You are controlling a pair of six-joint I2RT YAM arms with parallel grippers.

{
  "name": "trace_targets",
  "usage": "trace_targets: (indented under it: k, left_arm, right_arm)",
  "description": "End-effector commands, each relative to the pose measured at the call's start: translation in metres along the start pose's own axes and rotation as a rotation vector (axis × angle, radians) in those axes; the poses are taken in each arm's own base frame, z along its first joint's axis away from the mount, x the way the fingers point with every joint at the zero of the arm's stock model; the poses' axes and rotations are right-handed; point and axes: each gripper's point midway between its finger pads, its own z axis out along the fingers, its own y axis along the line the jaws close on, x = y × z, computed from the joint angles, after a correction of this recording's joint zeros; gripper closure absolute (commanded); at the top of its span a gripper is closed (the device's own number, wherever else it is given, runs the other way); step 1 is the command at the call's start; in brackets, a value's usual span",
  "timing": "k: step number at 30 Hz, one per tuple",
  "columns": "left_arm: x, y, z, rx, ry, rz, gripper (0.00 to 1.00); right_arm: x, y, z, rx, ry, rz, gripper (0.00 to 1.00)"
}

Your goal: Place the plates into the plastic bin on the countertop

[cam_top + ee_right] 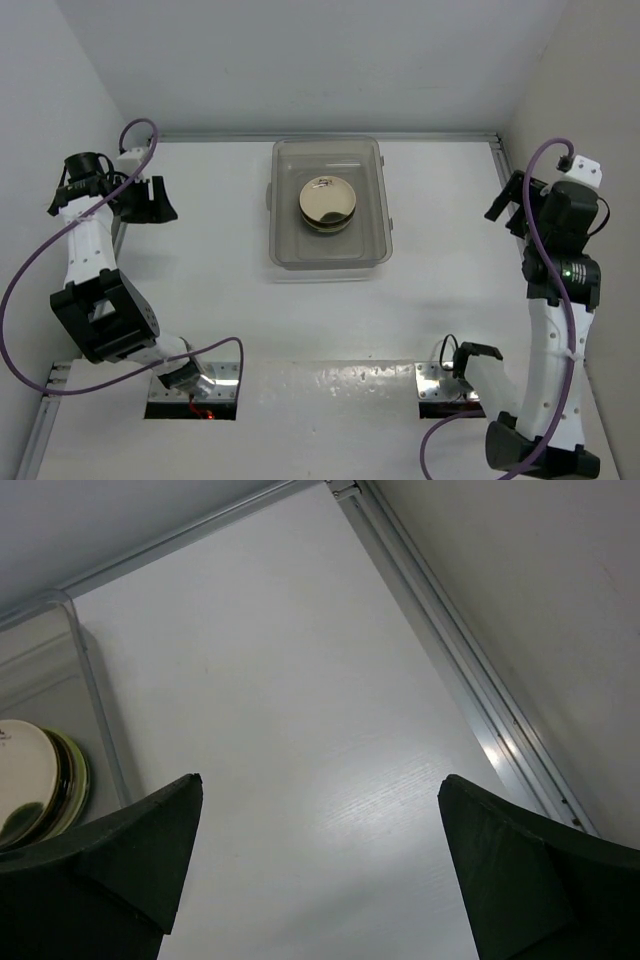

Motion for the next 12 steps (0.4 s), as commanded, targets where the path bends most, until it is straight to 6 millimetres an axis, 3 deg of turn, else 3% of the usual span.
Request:
trace_targets:
  k: [1,12]
  left_arm:
    - [-0.017,-0.011,-0.012,0.012,-0.064,0.045,0.31]
    - [-0.017,-0.013,-0.015,0.009,-0.071,0.05,0.31]
  right_arm:
    - [-0.004,-0.011,-0.004,0.049,-0.012,-0.033,0.0]
    - [-0.021,-0.014,-0.008,0.072,-0.107,0.019,0.0]
